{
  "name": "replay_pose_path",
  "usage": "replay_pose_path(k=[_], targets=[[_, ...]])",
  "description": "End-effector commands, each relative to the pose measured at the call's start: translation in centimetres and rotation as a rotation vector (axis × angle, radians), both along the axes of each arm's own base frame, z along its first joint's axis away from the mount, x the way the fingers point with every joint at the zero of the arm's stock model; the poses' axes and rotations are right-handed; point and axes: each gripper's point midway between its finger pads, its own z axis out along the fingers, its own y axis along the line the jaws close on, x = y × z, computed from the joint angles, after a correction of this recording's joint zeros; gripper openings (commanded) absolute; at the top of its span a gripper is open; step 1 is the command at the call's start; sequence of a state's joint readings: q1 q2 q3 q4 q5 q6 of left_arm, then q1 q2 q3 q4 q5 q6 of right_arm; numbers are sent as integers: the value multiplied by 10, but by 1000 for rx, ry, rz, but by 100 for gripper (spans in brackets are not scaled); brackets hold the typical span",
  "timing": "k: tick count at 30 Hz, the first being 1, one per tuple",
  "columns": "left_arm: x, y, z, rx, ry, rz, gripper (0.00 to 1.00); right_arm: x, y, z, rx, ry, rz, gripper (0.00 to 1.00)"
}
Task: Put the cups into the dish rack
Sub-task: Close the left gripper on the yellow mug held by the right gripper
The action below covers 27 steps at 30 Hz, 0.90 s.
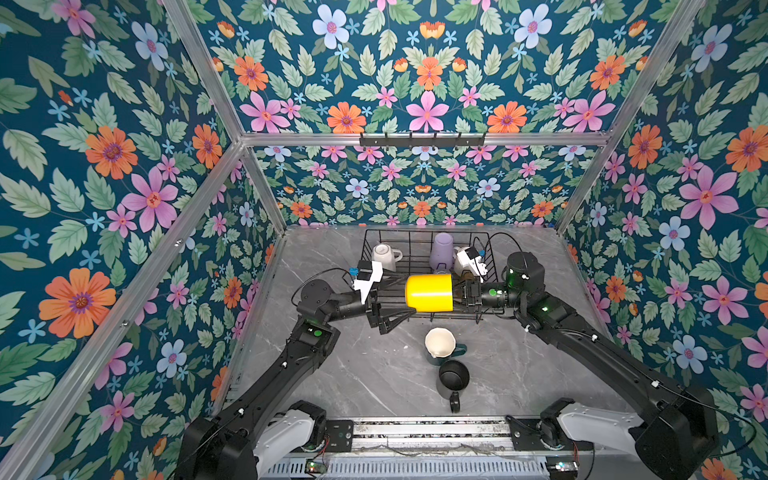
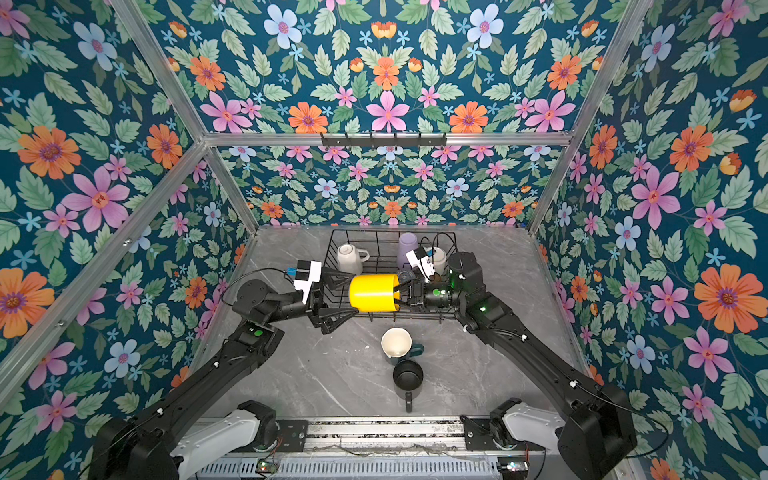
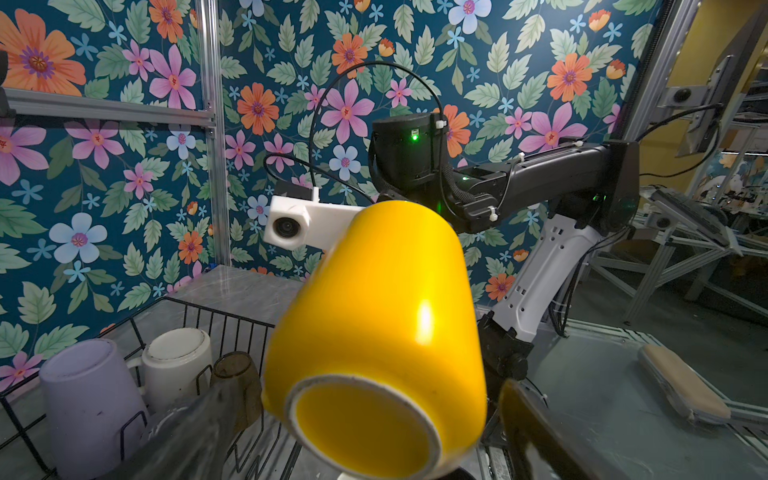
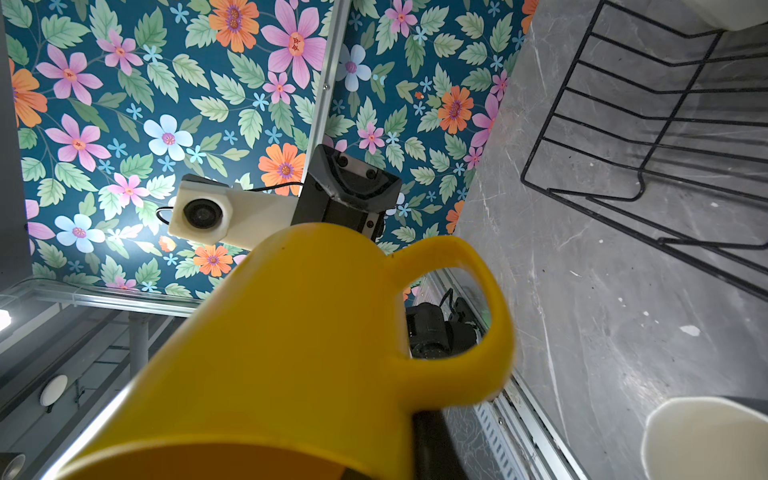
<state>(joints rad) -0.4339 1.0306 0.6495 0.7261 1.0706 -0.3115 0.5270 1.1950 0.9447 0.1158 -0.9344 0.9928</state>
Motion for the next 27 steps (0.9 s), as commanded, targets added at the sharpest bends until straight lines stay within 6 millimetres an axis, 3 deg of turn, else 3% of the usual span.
replay_pose_path(k=[1, 27], targets=[[-5, 1, 7, -15, -40, -15, 100, -5, 6, 22, 64, -87, 42, 0], [-8, -1, 12, -21, -54, -47, 100, -14, 38, 24, 108, -79, 136, 0]])
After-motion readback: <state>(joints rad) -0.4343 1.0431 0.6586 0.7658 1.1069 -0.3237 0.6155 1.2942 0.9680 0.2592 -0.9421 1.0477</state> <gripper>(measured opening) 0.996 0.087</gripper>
